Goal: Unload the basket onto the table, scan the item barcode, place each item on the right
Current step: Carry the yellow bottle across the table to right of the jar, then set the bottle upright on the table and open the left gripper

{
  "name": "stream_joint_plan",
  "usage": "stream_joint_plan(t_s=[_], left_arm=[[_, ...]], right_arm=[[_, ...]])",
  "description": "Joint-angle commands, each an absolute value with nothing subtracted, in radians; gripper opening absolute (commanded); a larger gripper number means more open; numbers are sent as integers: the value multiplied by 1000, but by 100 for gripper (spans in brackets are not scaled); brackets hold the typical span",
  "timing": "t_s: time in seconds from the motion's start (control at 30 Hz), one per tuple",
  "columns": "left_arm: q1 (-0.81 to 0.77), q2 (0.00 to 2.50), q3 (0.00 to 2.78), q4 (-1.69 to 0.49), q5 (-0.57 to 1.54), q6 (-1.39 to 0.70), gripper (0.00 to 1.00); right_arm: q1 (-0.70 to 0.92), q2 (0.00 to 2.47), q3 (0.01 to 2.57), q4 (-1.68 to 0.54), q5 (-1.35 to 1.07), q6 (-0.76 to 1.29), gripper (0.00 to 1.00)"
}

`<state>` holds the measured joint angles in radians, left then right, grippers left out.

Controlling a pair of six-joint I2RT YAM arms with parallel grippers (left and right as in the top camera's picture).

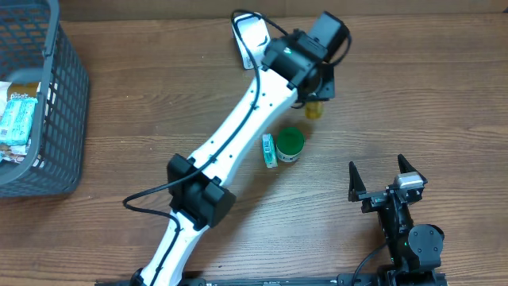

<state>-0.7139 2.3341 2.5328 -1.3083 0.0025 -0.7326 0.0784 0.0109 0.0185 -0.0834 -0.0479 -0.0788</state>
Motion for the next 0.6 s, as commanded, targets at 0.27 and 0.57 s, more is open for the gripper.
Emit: stream_joint_plan(t_s=[0.27,0.57], left_arm=[[-807,2419,2554,-1292,-86,-1023,18],[-830,2483,2554,-1278,-93,-1026,19]], right_arm=[[74,3,8,-81,-50,-80,100],[74,3,8,-81,-50,-80,100]])
